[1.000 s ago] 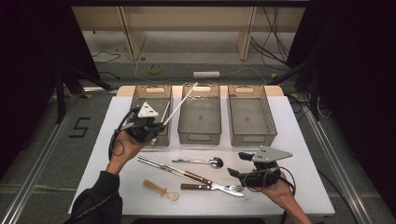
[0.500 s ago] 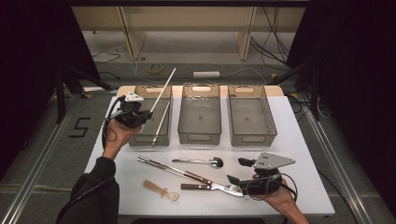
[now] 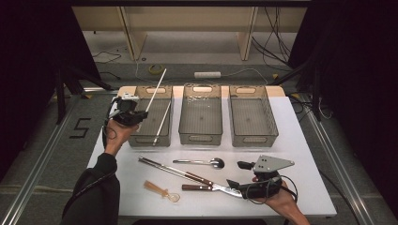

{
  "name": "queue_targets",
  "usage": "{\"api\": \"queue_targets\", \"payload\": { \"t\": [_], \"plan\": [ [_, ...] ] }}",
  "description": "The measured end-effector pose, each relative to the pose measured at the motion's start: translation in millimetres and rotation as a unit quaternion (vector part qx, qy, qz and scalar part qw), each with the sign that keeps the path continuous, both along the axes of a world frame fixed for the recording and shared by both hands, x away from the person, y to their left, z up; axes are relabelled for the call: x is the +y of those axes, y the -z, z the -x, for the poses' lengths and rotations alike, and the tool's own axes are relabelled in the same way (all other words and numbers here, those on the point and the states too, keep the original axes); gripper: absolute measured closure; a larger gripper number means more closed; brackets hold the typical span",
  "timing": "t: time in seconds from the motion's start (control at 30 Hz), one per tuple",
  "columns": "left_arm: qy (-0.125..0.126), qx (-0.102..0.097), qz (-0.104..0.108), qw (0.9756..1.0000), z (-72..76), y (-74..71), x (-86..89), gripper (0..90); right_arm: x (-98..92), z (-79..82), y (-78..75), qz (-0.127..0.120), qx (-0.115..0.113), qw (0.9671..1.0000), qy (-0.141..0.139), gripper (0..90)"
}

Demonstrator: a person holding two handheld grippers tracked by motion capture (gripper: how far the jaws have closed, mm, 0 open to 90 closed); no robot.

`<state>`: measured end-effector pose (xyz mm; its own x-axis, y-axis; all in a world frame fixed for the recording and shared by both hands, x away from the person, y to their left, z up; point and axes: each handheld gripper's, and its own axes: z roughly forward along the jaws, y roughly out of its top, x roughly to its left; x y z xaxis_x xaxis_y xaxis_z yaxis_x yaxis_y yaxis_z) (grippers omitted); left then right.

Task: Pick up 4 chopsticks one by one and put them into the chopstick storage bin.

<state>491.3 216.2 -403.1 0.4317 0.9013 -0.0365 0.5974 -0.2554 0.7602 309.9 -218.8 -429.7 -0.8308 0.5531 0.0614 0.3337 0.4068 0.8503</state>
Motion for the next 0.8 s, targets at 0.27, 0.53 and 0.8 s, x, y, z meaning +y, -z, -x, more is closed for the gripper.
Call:
{"api": "queue_targets", "payload": {
  "t": [0.27, 0.53, 0.8],
  "plan": [
    [0.002, 0.012, -0.011, 0.9999, -1.1, 11.7, 0.0, 83.1, 0.7, 0.7, -0.1, 0.002, 0.0, 1.0, -0.003, 27.6],
    [0.005, 0.027, -0.029, 0.9992, -3.5, 22.5, -1.0, 83.1, 1.4, 0.9, 0.0, 0.002, 0.001, 1.0, -0.005, 27.6],
    [-0.003, 0.037, -0.034, 0.9988, -4.5, 32.5, 0.1, 82.2, 1.8, 1.2, 0.0, 0.004, 0.004, 0.9999, -0.009, 27.7]
  ]
}}
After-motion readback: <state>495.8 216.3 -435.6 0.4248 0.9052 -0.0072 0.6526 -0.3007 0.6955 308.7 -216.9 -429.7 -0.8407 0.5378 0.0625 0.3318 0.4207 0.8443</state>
